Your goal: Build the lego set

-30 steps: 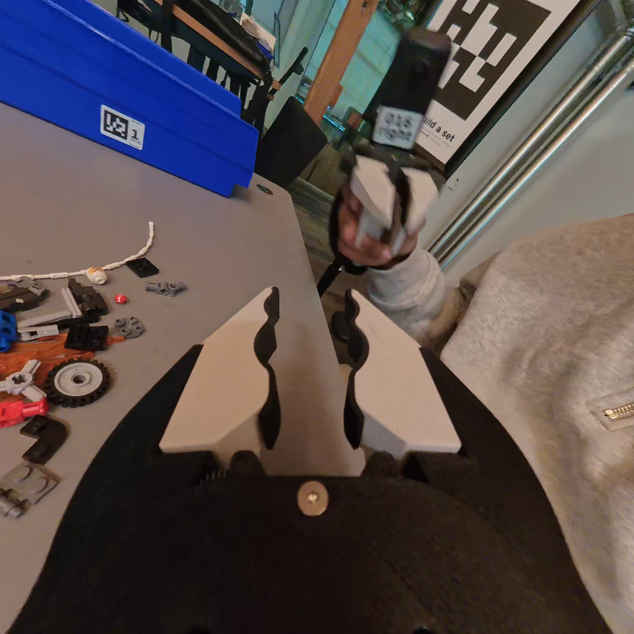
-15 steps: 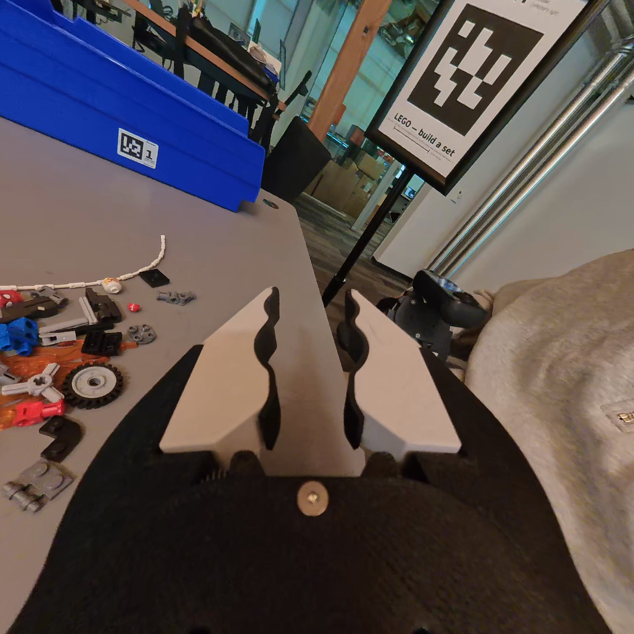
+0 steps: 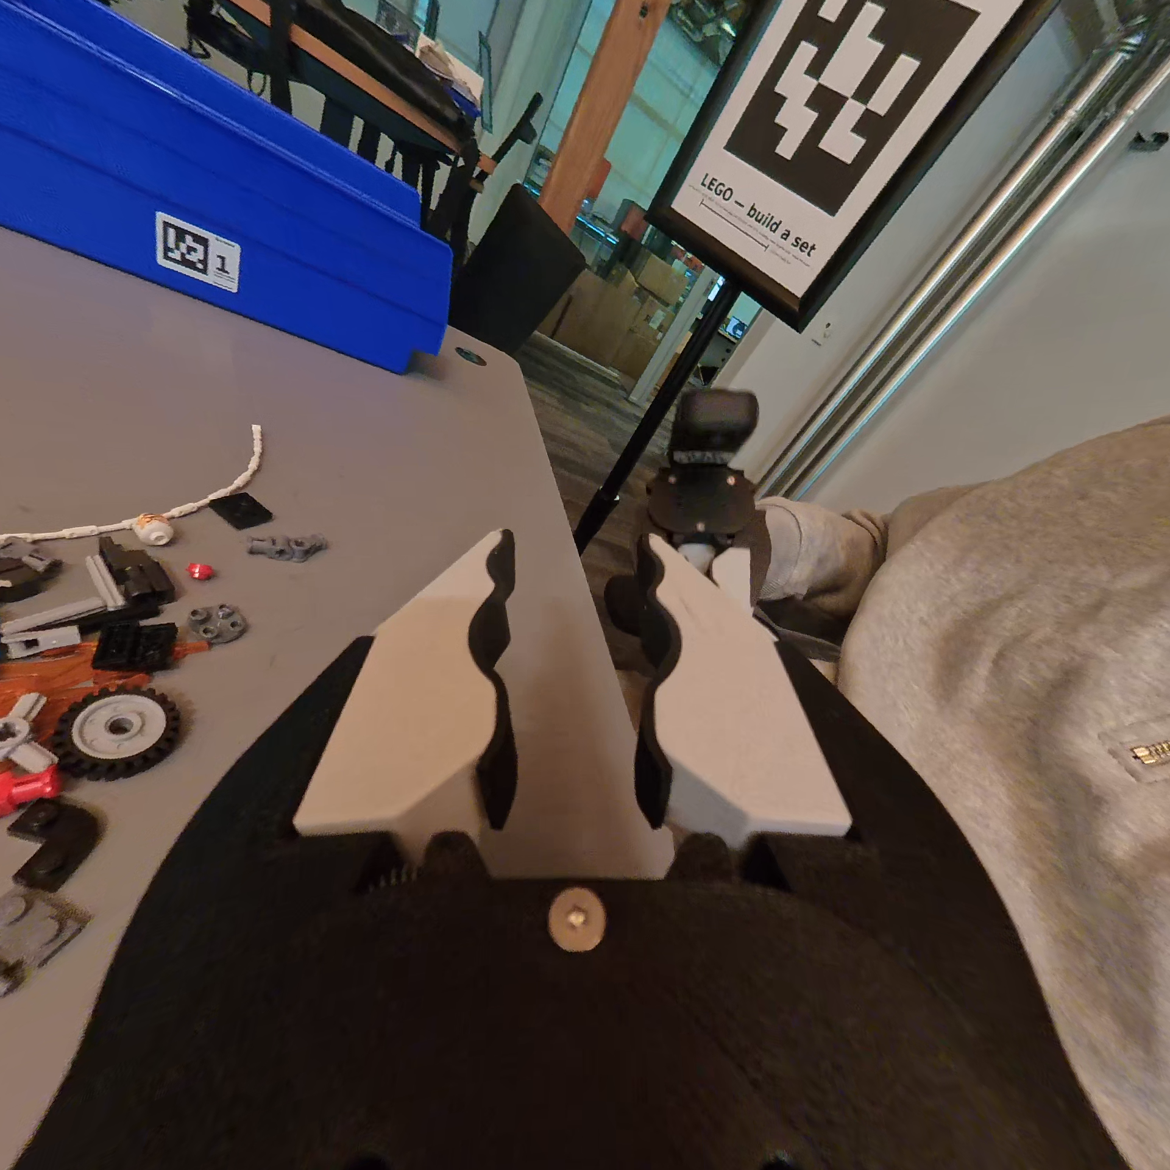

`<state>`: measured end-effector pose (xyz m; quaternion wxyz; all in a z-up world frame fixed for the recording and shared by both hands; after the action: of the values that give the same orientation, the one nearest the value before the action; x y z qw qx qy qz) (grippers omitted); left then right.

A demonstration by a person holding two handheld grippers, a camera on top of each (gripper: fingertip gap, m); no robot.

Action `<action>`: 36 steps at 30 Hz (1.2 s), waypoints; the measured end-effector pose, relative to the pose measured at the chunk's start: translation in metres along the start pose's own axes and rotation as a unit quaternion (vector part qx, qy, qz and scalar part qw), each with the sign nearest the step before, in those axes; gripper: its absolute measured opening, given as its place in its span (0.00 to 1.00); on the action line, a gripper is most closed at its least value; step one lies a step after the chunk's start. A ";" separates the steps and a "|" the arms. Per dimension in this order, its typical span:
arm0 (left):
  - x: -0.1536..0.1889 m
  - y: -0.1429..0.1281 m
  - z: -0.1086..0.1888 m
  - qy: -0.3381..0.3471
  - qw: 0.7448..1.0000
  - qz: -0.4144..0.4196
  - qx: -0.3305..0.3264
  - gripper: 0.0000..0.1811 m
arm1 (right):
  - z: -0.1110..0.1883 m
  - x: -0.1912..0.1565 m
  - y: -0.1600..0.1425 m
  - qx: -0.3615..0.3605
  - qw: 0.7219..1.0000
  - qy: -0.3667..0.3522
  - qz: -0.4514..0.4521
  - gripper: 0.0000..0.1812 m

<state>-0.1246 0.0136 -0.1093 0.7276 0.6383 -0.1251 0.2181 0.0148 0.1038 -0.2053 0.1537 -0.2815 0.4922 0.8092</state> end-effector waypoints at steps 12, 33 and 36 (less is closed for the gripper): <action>0.041 0.006 0.002 -0.110 0.993 -0.017 0.027 0.38 | 0.030 0.009 0.184 0.300 0.946 0.027 0.121 0.08; -0.030 0.044 0.056 -0.019 0.968 0.163 0.188 0.12 | 0.057 0.054 0.238 0.461 0.863 0.016 0.205 0.06; -0.030 0.043 0.054 -0.024 0.969 0.166 0.182 0.12 | 0.043 0.054 0.234 0.408 0.879 -0.040 0.242 0.08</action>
<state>-0.1662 -0.0402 -0.0774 0.5501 0.7350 -0.2047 0.3395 -0.1640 0.0303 -0.0563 0.0733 -0.0334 0.8251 0.5592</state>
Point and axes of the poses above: each gripper's, where its closed fingertips meet, z back along the fingers, y out of its top, x = y × z across the jaws, the point moved 2 cm from there along z, back along the fingers, and after that the axes turned 13 degrees about y, right-handed, at the moved point
